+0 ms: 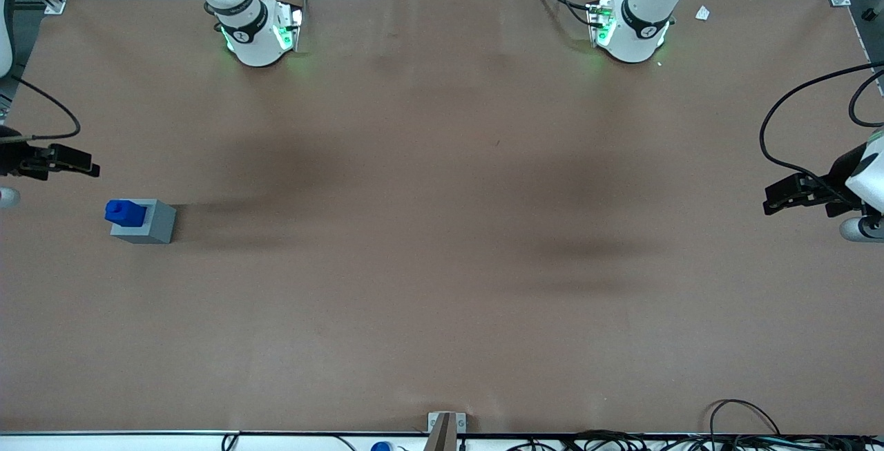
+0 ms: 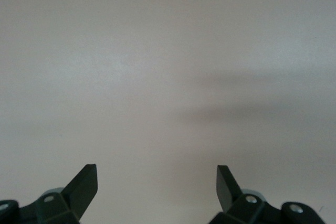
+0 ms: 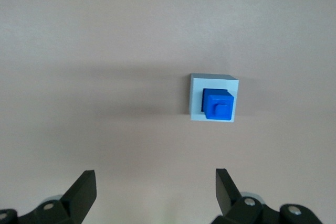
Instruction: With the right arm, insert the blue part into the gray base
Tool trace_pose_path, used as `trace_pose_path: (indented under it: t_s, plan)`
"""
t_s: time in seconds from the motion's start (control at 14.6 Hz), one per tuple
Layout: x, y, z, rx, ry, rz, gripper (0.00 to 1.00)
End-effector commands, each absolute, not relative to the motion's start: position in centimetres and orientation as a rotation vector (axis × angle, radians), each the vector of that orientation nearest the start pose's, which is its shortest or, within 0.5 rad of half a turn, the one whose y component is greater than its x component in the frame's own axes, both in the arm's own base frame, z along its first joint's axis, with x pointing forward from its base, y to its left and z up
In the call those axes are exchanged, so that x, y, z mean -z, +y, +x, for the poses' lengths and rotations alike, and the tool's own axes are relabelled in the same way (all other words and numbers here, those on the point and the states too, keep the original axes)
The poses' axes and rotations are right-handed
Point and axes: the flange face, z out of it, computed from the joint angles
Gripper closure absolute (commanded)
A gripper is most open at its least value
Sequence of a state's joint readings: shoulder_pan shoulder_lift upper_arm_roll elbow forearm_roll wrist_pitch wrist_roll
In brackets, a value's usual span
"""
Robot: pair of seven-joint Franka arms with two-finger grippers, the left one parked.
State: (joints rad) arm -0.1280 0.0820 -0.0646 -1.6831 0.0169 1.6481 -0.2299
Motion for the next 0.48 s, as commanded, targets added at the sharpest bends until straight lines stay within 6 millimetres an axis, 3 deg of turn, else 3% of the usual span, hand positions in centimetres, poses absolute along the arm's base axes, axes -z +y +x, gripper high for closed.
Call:
trace_pose_path:
  t_s: [0.0,0.27,0.41]
  plan:
    - [-56.4,-8.5,54.5,-0.125,-0.014,-3.107,0.0]
    - [-60.6,-5.0,52.3,-0.049,-0.009,-3.113,0.0]
    - [-62.3,-4.1,50.6,-0.024,-0.001,-3.114,0.0]
